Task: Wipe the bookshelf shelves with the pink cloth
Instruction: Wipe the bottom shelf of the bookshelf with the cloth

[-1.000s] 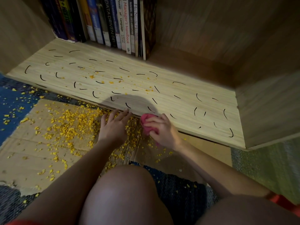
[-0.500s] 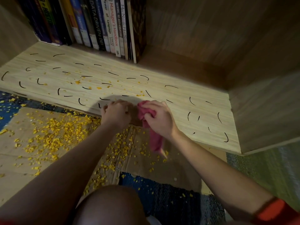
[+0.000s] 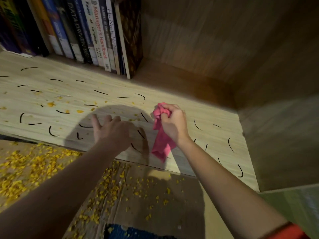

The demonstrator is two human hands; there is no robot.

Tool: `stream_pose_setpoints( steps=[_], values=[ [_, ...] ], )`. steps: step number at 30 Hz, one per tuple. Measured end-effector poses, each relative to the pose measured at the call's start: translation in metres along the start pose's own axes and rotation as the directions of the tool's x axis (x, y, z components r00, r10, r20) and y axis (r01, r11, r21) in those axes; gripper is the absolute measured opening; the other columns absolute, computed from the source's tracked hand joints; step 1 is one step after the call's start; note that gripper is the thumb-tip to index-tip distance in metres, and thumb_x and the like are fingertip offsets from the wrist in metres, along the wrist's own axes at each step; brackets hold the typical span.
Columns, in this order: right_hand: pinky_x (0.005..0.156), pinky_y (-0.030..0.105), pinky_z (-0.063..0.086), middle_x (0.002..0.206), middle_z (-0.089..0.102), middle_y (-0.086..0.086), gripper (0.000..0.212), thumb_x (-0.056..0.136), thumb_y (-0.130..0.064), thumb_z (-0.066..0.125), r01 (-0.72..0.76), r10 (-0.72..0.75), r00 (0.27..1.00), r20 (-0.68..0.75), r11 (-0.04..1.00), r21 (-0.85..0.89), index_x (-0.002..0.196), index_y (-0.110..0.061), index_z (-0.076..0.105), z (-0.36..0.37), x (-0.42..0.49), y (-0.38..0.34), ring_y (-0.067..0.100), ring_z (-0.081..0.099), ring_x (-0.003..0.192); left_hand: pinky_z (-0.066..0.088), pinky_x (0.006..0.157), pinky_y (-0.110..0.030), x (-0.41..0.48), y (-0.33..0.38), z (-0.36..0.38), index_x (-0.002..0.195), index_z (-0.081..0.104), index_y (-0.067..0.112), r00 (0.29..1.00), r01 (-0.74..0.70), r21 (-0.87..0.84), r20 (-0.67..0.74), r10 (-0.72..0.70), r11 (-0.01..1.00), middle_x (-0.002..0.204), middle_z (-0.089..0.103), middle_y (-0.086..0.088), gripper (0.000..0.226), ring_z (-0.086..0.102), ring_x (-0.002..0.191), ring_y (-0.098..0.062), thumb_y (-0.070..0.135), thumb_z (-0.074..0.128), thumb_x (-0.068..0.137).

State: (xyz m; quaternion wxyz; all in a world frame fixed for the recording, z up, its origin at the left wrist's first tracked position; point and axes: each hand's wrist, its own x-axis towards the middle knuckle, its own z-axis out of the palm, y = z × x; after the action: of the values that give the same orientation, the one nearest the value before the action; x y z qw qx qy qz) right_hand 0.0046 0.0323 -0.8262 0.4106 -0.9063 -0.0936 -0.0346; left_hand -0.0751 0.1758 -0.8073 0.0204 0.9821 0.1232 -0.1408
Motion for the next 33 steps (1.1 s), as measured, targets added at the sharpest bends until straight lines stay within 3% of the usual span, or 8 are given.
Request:
stream_pose_setpoints(
  steps=[3,6,10,13,17,19,23,33],
  values=[
    [0.092,0.018,0.024,0.124,0.057,0.008,0.034,0.089,-0.005,0.048,-0.035,0.028,0.998,-0.059,0.992,-0.123,0.12,-0.009,0.062,0.001,0.023,0.006,0.029,0.045,0.114,0.004,0.111,-0.056,0.005,-0.002,-0.004,0.103,0.057,0.023,0.999,0.001,0.016,0.036,-0.001,1.0,0.118,0.05,0.006,0.019,0.037,0.127,-0.019,0.035,0.054,0.09],
    [0.091,0.023,0.028,0.126,0.056,0.006,0.033,0.091,-0.007,0.046,-0.143,0.128,0.988,-0.087,0.971,-0.194,0.119,-0.013,0.062,0.006,0.039,0.009,0.03,0.042,0.115,0.005,0.112,-0.057,0.01,-0.005,-0.01,0.073,0.044,0.02,0.998,0.033,-0.02,0.056,-0.032,0.999,0.099,0.05,0.006,0.023,0.042,0.123,-0.019,0.03,0.057,0.089],
    [0.093,0.022,0.029,0.118,0.063,0.005,0.032,0.083,0.001,0.048,0.023,-0.019,0.997,0.069,0.998,-0.052,0.104,-0.009,0.071,0.023,0.028,-0.008,0.025,0.049,0.113,0.004,0.113,-0.057,0.015,-0.001,-0.016,0.087,0.05,0.02,0.999,0.024,-0.006,0.048,-0.024,1.0,0.096,0.051,0.003,0.004,0.042,0.123,-0.02,0.019,0.051,0.09],
    [0.1,0.023,0.036,0.111,0.067,0.006,0.031,0.079,0.006,0.053,0.174,-0.186,0.953,0.237,0.982,0.072,0.1,-0.004,0.073,0.028,0.007,-0.022,0.008,0.056,0.1,0.003,0.113,-0.056,0.018,-0.005,-0.015,0.106,0.056,0.023,0.999,-0.003,0.003,0.04,0.003,1.0,0.11,0.057,0.004,0.02,0.04,0.126,-0.019,0.016,0.047,0.09],
    [0.103,0.035,0.039,0.103,0.067,0.001,0.032,0.08,0.006,0.051,0.143,-0.166,0.98,0.113,0.972,0.188,0.099,-0.006,0.073,0.026,0.026,-0.016,0.018,0.06,0.104,-0.002,0.112,-0.052,0.022,-0.014,-0.013,0.123,0.054,0.027,0.999,0.005,-0.073,0.041,-0.002,0.997,0.128,0.052,0.006,0.036,0.034,0.132,-0.016,0.014,0.045,0.09],
    [0.105,0.039,0.036,0.11,0.066,0.004,0.033,0.083,0.004,0.049,0.113,-0.116,0.992,0.051,0.992,0.051,0.104,-0.006,0.071,0.023,0.048,-0.013,0.023,0.056,0.109,-0.001,0.112,-0.053,0.019,-0.016,-0.01,0.123,0.054,0.025,0.999,0.019,-0.103,0.039,-0.015,0.994,0.126,0.052,0.007,0.037,0.034,0.131,-0.015,0.011,0.045,0.09],
    [0.107,0.029,0.033,0.127,0.058,0.001,0.042,0.087,0.005,0.041,0.096,-0.072,0.976,0.208,0.99,-0.103,0.116,-0.013,0.066,0.033,0.069,-0.017,0.019,0.049,0.119,-0.003,0.111,-0.056,0.009,-0.016,-0.008,0.132,0.046,0.033,1.0,-0.02,-0.119,0.009,0.021,0.993,0.136,0.044,0.01,0.047,0.03,0.134,-0.014,0.009,0.042,0.092],
    [0.105,0.01,0.026,0.121,0.064,0.007,0.043,0.078,0.014,0.044,0.227,-0.247,0.858,0.451,0.969,0.098,0.107,-0.005,0.071,0.039,0.009,-0.034,0.013,0.052,0.118,-0.007,0.111,-0.055,-0.017,-0.022,0.006,0.125,0.054,0.037,0.99,0.052,-0.34,-0.104,-0.092,0.939,0.134,0.049,0.014,0.046,0.029,0.134,-0.009,0.013,0.04,0.088]
  ],
)
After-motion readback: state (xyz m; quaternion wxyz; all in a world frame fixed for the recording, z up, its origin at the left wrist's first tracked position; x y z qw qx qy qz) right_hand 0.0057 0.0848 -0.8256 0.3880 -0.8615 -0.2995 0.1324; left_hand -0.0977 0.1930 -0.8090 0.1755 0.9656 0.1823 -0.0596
